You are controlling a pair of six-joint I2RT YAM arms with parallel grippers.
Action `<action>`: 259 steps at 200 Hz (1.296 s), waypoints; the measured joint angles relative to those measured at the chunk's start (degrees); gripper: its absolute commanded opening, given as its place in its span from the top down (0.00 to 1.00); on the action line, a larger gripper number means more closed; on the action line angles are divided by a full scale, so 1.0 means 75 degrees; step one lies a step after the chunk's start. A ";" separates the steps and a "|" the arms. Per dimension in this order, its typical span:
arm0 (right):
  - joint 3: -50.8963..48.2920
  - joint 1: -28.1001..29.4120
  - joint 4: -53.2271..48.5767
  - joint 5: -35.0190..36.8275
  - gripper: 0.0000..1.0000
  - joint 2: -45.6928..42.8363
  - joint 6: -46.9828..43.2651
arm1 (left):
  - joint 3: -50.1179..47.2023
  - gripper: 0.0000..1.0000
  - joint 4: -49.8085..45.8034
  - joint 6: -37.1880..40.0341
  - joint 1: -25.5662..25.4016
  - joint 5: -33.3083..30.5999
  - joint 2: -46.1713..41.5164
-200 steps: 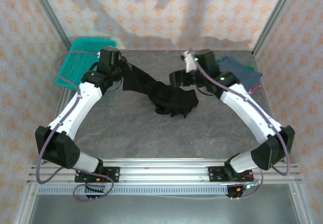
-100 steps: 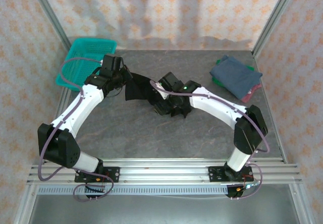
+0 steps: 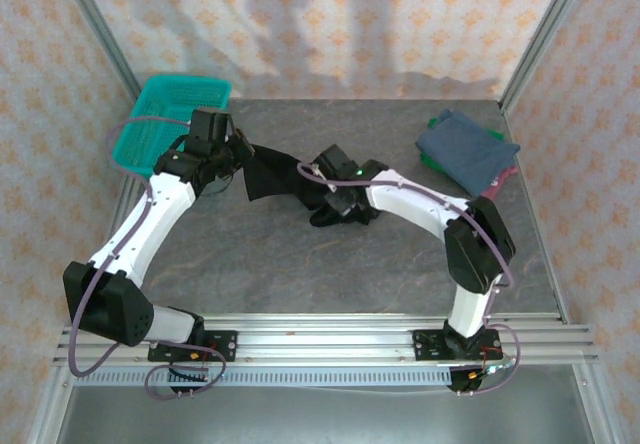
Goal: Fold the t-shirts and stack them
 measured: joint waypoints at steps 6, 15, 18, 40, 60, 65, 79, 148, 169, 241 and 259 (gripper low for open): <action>0.0239 -0.0079 0.0000 -0.0050 0.97 -0.0119 0.0009 | 0.0085 1.00 -0.0050 0.0000 0.0047 0.0009 0.0000; 0.0557 -0.0201 0.0000 -0.0178 0.96 -0.0353 0.0015 | 0.0280 1.00 -0.0157 0.0003 0.0125 0.0023 0.0000; 0.0650 -0.0236 0.0000 -0.0224 0.95 -0.0449 0.0017 | 0.0361 1.00 -0.0184 0.0006 0.0149 0.0026 0.0000; 0.1183 -0.0565 -0.0050 -0.0851 0.92 -0.1230 0.0012 | 0.1005 1.00 -0.0303 0.0076 0.0312 0.0114 -0.0003; 0.1445 -0.0813 -0.0181 -0.1521 0.90 -0.1719 0.0020 | 0.1614 1.00 -0.0297 0.0137 0.0423 0.0256 0.0000; 0.1472 -0.0854 -0.0227 -0.1649 0.90 -0.1772 0.0020 | 0.1763 1.00 -0.0297 0.0140 0.0437 0.0315 0.0000; 0.1504 -0.0918 -0.0425 -0.1985 0.90 -0.1804 0.0050 | 0.2046 1.00 -0.0297 0.0143 0.0472 0.0428 0.0003; 0.0822 -0.1131 -0.1084 -0.2911 0.90 -0.2116 0.0822 | 0.2669 1.00 -0.0656 0.0195 0.0487 0.0761 0.0274; 0.0816 -0.1547 -0.0836 -0.3171 0.90 -0.2678 0.1090 | 0.3229 1.00 -0.0699 0.0192 0.0487 0.0801 0.0315; 0.1329 -0.2707 0.1784 -0.2754 0.75 -0.2681 0.1670 | 0.7758 1.00 -0.0635 0.0160 0.0586 0.1201 0.2582; 0.1276 -0.2707 0.2101 -0.2739 0.42 -0.2649 0.1533 | 0.7979 1.00 -0.0670 0.0169 0.0583 0.1408 0.2789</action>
